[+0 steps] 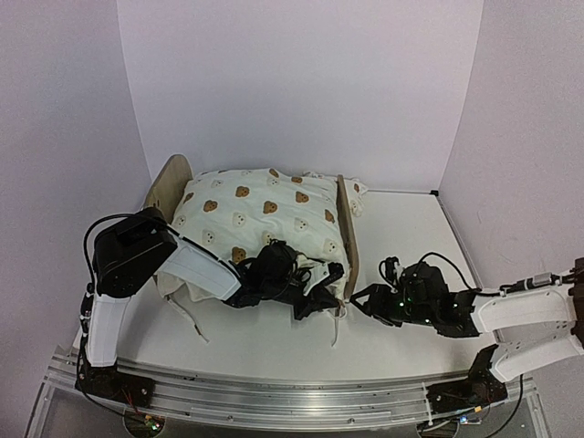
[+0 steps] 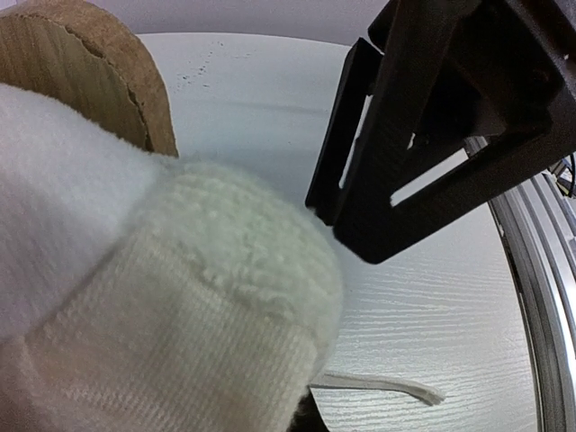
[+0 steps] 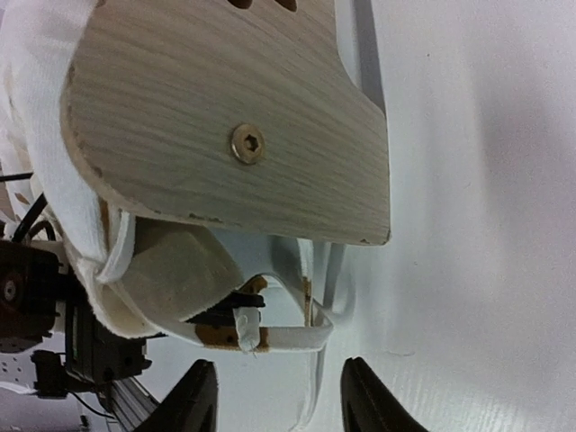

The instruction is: Set up the pet bed

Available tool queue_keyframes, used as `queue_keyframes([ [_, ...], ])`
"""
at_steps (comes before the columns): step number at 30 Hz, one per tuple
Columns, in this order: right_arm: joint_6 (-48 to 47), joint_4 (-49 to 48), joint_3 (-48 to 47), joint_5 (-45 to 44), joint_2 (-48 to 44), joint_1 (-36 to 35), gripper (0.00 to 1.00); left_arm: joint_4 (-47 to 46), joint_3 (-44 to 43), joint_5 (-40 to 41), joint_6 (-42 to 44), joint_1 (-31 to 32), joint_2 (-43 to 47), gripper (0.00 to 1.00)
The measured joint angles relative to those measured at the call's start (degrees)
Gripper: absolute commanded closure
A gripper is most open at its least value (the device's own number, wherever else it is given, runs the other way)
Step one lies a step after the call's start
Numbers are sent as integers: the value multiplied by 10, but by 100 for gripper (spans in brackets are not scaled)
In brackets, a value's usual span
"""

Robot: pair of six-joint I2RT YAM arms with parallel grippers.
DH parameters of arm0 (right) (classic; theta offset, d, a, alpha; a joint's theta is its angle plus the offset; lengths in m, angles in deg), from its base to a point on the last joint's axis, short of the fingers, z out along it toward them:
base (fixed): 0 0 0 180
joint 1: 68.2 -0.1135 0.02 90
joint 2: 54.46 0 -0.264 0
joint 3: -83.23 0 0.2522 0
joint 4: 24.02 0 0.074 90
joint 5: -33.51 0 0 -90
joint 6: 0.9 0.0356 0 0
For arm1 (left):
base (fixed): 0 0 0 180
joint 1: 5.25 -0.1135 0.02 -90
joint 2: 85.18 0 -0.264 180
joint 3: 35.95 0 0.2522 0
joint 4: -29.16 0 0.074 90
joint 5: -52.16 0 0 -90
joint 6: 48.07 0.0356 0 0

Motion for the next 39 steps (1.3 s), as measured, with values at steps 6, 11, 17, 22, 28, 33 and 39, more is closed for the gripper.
queue_keyframes([
  [6, 30, -50, -9, 9, 51, 3, 68, -5, -1, 1, 1, 1, 0, 100],
  [11, 36, -72, -16, 12, 62, 4, 71, -12, -1, 3, 1, 2, 0, 100],
  [17, 43, -92, -25, 17, 83, 6, 94, -13, -1, 3, 1, 2, 0, 100],
  [22, 51, -95, -26, 24, 93, 12, 100, -13, -1, 4, 5, 2, 0, 98],
  [28, 53, -92, -22, 19, 75, 16, 100, -8, -1, -6, 29, 2, 0, 51],
  [33, 43, -70, -29, 21, 62, 18, 100, 59, 16, -37, 97, 2, 32, 38],
  [39, 38, -48, -35, 22, 62, 18, 100, 134, 40, -15, 63, 19, 90, 45],
])
